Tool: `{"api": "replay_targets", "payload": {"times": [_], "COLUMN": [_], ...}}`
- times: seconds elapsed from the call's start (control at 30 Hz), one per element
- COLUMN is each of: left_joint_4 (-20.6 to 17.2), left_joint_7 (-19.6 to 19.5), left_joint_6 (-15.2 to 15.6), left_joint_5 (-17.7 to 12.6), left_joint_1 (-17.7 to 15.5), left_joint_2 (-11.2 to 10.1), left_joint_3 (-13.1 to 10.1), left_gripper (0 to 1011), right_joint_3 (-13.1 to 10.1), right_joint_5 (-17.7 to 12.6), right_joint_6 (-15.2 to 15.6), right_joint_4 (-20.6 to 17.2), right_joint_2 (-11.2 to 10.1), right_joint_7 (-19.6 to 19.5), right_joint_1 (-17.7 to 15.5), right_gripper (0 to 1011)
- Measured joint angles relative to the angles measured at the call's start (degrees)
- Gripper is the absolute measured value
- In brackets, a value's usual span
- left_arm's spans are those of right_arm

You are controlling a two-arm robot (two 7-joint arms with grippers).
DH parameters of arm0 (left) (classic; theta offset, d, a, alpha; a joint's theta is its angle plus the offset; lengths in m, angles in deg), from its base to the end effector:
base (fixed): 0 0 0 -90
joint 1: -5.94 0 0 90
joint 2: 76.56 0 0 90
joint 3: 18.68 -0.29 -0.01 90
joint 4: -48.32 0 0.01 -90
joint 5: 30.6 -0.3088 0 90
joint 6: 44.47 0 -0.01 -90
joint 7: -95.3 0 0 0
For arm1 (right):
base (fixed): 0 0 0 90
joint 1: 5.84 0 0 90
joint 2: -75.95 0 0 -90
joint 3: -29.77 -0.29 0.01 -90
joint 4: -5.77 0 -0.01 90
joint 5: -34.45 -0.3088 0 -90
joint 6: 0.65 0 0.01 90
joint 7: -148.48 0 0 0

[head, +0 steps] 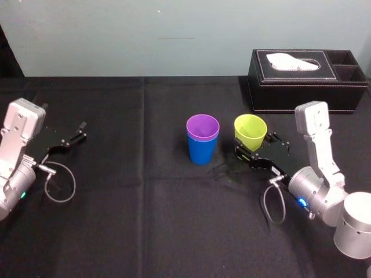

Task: Stack the three plastic cups sequentially using one hand.

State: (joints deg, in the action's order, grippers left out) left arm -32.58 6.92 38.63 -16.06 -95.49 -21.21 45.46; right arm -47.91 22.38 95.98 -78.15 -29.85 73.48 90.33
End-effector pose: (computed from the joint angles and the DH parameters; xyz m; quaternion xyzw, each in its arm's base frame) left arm 0.3581 0.0827 -0.3023 0.1416 -0.1325 0.5799 0.7912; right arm 0.3530 -0.0241 -0.3050 -0.0873 0.0350 -0.5351 0.8395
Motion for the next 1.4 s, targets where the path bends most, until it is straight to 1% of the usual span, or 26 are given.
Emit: {"api": "replay_targets", "payload": {"times": [0.2,0.5,0.7,0.8,1.0,1.07,1.17,1.2,1.27,1.4], "left_joint_4": [0.0,0.0,0.0,0.0,0.0,0.0,0.0,0.0,0.0,0.0], "left_joint_7": [0.0,0.0,0.0,0.0,0.0,0.0,0.0,0.0,0.0,0.0], "left_joint_6": [0.0,0.0,0.0,0.0,0.0,0.0,0.0,0.0,0.0,0.0], "left_joint_5": [0.0,0.0,0.0,0.0,0.0,0.0,0.0,0.0,0.0,0.0], "left_joint_1": [0.0,0.0,0.0,0.0,0.0,0.0,0.0,0.0,0.0,0.0], "left_joint_2": [0.0,0.0,0.0,0.0,0.0,0.0,0.0,0.0,0.0,0.0], "left_joint_3": [0.0,0.0,0.0,0.0,0.0,0.0,0.0,0.0,0.0,0.0], "left_gripper": [1011,1011,1011,1011,1011,1011,1011,1011,1011,1011], "right_joint_3": [-0.5,-1.1,-1.1,-1.5,-2.2,-2.6,-2.6,-2.5,-2.1,-0.7], "right_joint_5": [0.4,0.6,0.6,0.3,-0.7,-1.9,-3.0,-3.8,-4.4,-6.1], "right_joint_6": [1.6,3.0,3.9,4.3,5.1,5.8,6.5,7.1,7.6,8.9], "right_joint_4": [-2.7,-4.8,-5.3,-5.5,-6.2,-6.5,-6.6,-6.6,-6.4,-5.6], "right_joint_2": [-1.1,-1.7,-2.0,-2.0,-2.3,-2.4,-2.3,-2.3,-2.2,-1.9], "right_joint_7": [-0.3,-0.7,-0.4,-0.1,0.3,0.8,1.4,2.0,2.4,4.1], "right_joint_1": [-0.4,-0.6,0.8,1.6,3.0,3.9,4.8,5.5,6.4,9.0], "right_gripper": [731,731,731,731,731,730,731,730,731,731]}}
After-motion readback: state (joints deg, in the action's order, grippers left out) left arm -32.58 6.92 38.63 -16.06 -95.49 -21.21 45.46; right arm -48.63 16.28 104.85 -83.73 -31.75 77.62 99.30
